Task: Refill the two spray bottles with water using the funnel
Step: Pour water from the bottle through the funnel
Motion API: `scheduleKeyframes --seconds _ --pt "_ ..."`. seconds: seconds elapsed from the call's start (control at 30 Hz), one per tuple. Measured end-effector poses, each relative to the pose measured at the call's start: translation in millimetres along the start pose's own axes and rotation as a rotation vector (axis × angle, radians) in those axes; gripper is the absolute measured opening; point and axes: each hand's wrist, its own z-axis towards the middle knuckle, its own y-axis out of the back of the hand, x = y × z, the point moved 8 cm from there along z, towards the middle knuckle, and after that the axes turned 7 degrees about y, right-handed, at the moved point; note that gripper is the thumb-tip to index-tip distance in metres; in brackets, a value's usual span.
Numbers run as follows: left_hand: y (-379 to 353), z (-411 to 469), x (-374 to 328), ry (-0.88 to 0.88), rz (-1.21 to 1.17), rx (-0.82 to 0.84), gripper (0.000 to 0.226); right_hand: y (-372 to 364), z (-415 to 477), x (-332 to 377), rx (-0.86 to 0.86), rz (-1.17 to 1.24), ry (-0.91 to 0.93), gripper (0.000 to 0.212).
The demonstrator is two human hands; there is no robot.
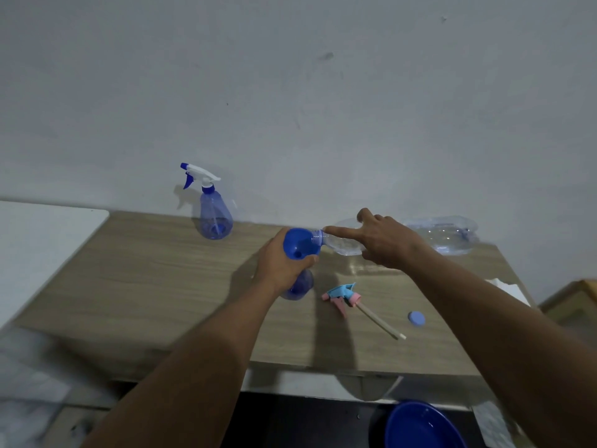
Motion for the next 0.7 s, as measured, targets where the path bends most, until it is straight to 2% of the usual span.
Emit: scheduleKeyframes --seconds 0.7 --pt "2.0 -3.0 -1.6 -0.006 0.000 0.025 0.049 2.9 7.9 1.8 -0.050 -0.135 0.038 0.085"
